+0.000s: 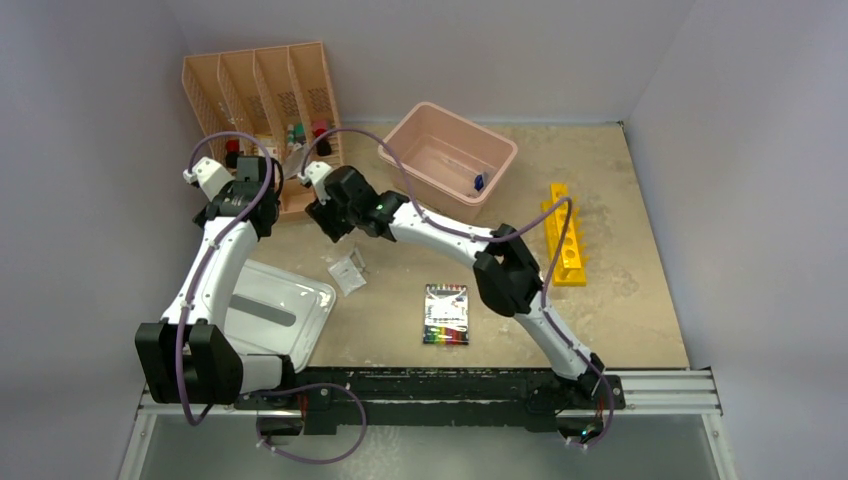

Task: Organize the chemistry lab equipment

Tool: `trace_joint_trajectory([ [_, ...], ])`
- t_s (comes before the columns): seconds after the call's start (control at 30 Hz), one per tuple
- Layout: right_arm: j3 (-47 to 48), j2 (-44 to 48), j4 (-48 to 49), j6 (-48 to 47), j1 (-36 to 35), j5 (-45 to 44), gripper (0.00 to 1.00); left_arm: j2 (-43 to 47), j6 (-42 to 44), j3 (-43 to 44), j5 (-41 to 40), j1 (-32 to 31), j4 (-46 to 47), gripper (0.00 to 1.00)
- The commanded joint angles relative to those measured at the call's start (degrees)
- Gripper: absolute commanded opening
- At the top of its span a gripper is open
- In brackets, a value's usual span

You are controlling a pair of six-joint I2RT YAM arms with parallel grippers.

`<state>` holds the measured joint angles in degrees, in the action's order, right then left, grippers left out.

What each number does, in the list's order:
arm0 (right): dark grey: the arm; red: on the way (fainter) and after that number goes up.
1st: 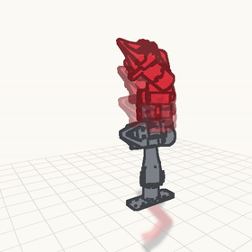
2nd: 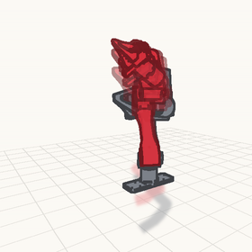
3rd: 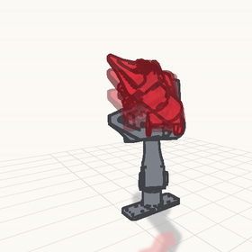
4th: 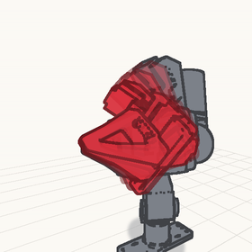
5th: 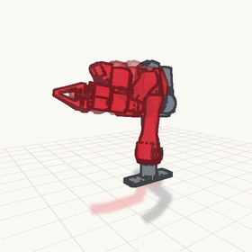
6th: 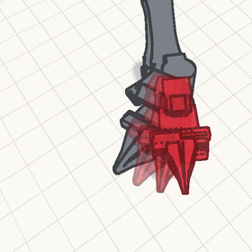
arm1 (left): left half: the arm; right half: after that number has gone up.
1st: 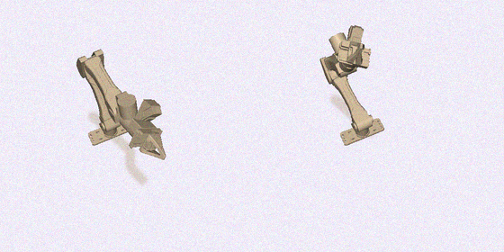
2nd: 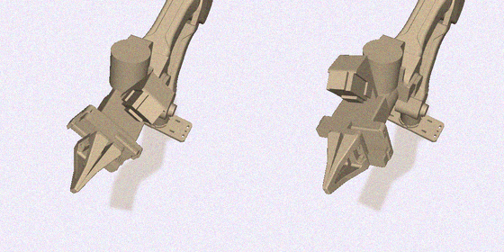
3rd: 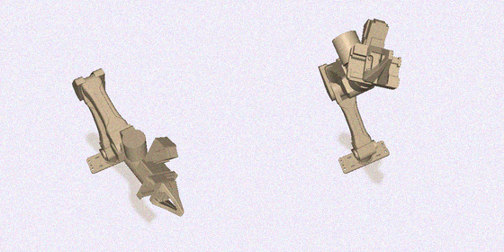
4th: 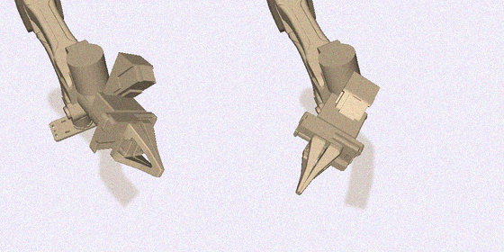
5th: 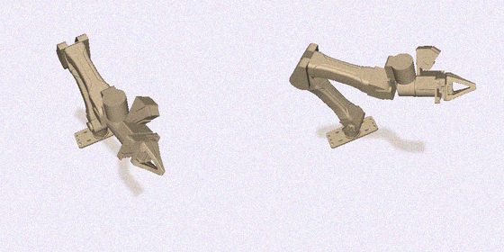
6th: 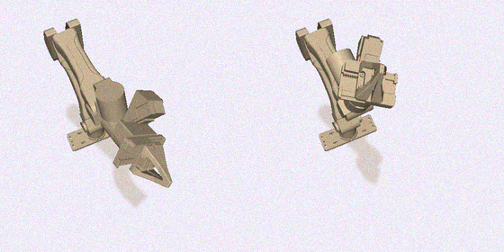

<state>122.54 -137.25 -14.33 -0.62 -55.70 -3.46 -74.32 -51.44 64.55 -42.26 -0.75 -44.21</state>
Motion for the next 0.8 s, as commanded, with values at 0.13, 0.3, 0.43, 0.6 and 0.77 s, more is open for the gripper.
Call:
trace_joint_trajectory([
  [0.13, -5.3, 19.7, 5.0, 2.6, 4.6, 1.7, 0.40, 3.3, 0.5, -1.8, 3.6, 0.4, 4.1, 0.88],
  [0.3, -9.6, 26.8, 5.1, 4.5, 10.9, 1.6, 0.40, 4.9, 6.6, -5.1, 13.7, 0.4, 10.7, 0.87],
  [0.43, -15.4, 32.5, 5.5, 4.9, 17.5, -0.4, 0.40, 6.1, 10.2, -7.5, 22.7, 0.3, 16.7, 0.87],
  [0.6, -22.0, 35.7, 4.6, 5.1, 24.9, -2.2, 0.41, 6.1, 13.0, -9.1, 32.7, 0.3, 21.5, 0.85],
  [0.77, -28.0, 36.2, 6.3, 5.0, 30.0, -2.8, 0.42, 6.4, 16.2, -11.2, 43.9, 0.2, 28.3, 0.85],
])
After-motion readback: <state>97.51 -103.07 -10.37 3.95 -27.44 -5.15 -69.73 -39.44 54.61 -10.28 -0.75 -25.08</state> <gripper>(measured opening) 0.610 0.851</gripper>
